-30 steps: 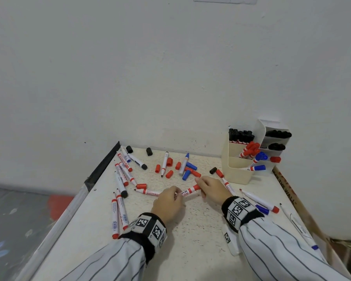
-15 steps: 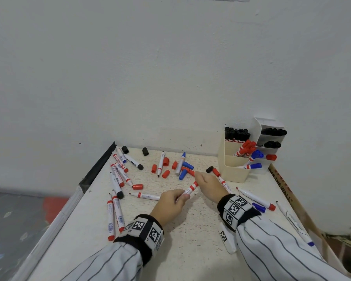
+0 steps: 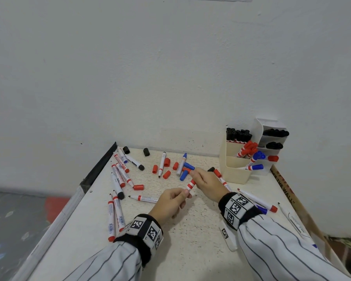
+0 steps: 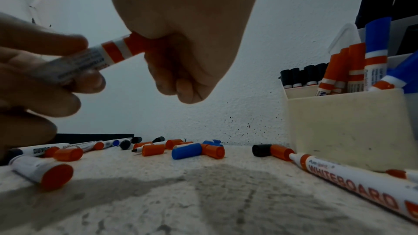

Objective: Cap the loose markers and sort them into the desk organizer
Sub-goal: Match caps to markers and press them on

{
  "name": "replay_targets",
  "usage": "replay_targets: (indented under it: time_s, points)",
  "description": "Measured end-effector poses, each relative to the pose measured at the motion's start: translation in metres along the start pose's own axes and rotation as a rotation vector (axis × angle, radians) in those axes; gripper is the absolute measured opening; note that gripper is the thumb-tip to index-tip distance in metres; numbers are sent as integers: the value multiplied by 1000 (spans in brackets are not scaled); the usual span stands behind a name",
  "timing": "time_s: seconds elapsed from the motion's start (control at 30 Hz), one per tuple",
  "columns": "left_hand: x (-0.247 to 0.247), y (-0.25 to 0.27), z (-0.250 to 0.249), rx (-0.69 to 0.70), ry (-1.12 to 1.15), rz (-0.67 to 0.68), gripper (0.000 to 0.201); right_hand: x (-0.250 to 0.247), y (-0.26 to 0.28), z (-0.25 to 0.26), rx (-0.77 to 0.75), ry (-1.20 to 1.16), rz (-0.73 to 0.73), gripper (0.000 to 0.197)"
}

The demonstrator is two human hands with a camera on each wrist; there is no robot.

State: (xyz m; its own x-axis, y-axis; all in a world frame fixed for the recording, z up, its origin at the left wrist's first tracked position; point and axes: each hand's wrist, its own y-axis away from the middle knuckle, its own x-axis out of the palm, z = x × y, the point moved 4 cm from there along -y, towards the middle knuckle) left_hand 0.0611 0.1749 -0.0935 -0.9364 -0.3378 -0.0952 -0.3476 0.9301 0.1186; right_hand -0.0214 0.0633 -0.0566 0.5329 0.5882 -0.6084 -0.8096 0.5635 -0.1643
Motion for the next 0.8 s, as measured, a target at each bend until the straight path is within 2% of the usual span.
replay_targets:
  time_s: [0.13,0.33,0.43,0.53,0.6,0.7,0.8]
  points:
    - [-4,-1,-2,14,-16,-80,28,-15,-4,-2,54,-40,-42,27]
    - [-21,-12,-8,27,-217,-141,33,-80,-14,0,68,-220,-317,9]
    - [-34,-27,-9,1,-401,-173,32,-121,-20,-2,62,-115,-515,9]
    - [-51,-45,-12,-43,-704,-219,33,-156,-23,-9,69,22,-694,16]
    - [-61,-55,-10,-97,-892,-233,35,-169,-24,-15,80,148,-743,19]
    - [-70,-65,-5,-232,-1019,-201,40,-175,-27,-23,74,314,-764,21]
    - [-70,-71,-2,-242,-1141,-119,47,-173,-27,-22,62,314,-851,23]
